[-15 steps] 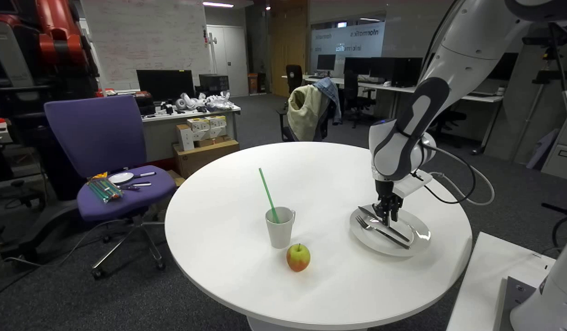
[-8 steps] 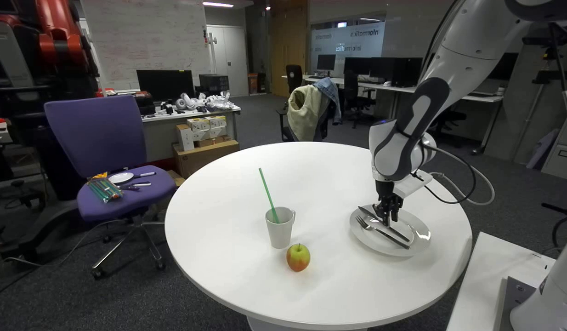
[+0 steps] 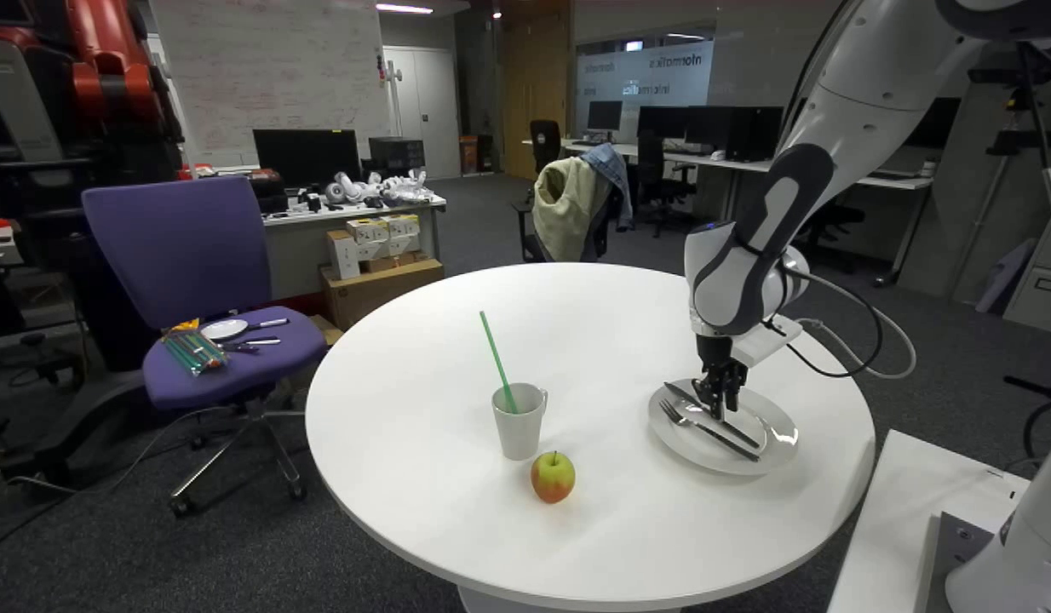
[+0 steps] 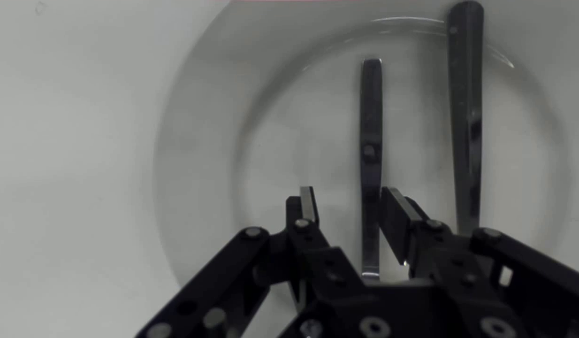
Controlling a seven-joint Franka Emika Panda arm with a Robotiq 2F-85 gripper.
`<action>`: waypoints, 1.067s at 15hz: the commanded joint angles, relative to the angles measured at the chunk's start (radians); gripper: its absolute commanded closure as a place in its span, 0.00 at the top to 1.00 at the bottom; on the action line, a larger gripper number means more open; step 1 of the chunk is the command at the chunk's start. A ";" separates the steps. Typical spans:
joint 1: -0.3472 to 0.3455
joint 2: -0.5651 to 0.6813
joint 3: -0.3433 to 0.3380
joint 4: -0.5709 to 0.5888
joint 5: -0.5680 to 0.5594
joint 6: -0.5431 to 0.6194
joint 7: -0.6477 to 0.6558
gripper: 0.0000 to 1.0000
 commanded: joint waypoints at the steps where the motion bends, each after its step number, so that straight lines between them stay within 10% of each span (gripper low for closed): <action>1: -0.016 -0.031 0.005 -0.030 -0.016 0.012 -0.030 0.44; 13: -0.071 -0.035 0.075 -0.036 0.087 0.004 -0.142 0.40; 16: -0.072 -0.034 0.072 -0.036 0.081 0.005 -0.136 0.13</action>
